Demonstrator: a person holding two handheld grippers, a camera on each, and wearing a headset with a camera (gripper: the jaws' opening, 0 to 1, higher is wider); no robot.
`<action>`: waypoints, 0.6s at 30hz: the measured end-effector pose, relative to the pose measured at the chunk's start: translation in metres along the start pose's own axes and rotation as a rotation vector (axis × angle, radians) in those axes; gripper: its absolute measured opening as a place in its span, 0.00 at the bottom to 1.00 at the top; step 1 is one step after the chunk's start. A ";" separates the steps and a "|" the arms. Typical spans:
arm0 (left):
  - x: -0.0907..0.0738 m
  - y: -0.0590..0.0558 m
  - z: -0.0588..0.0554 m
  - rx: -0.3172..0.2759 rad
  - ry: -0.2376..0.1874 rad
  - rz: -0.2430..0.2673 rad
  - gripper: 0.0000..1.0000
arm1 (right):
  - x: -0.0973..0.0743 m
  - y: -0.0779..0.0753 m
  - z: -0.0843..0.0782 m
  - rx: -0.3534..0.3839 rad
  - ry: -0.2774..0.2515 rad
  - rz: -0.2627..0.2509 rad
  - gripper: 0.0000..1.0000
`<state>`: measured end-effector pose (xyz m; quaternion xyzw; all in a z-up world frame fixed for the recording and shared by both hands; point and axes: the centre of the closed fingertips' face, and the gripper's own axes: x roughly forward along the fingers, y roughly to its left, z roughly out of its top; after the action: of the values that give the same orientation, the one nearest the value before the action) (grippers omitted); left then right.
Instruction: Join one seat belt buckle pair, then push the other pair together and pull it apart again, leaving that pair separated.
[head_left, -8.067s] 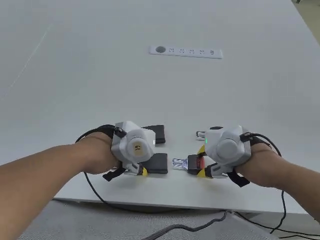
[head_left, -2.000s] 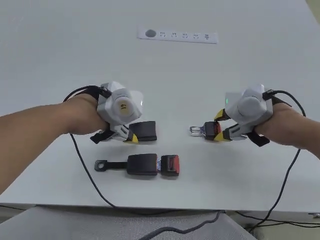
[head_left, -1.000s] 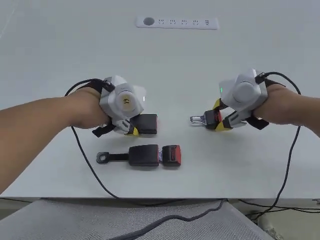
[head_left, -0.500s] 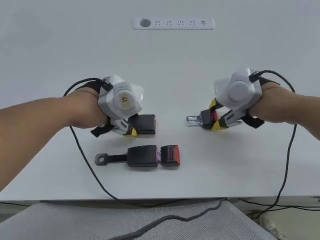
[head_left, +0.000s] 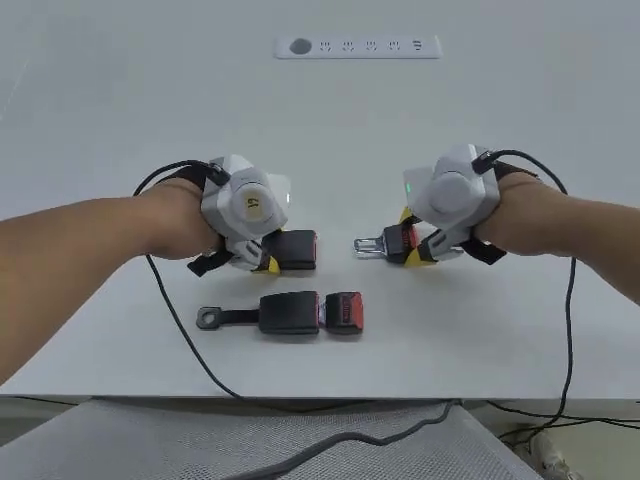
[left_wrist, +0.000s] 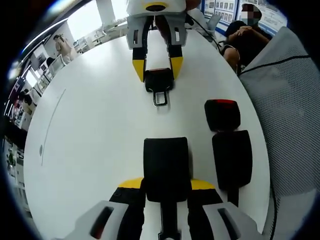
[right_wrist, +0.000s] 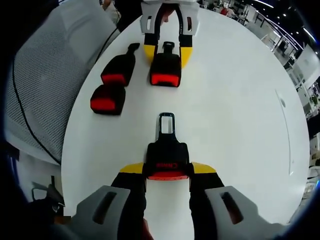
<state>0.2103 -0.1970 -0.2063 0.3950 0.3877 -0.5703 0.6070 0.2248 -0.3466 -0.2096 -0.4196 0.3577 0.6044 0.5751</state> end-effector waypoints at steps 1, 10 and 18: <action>0.000 0.001 -0.001 0.003 0.004 -0.002 0.33 | 0.001 0.001 0.002 -0.004 -0.004 0.002 0.31; 0.001 0.001 -0.002 0.002 0.027 0.008 0.33 | 0.010 -0.001 0.022 0.001 -0.041 -0.020 0.31; -0.001 -0.001 0.000 0.003 0.020 0.008 0.33 | 0.015 0.004 0.043 0.022 -0.049 -0.013 0.31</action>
<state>0.2096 -0.1966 -0.2052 0.4030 0.3914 -0.5646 0.6047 0.2174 -0.3016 -0.2065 -0.4003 0.3475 0.6069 0.5922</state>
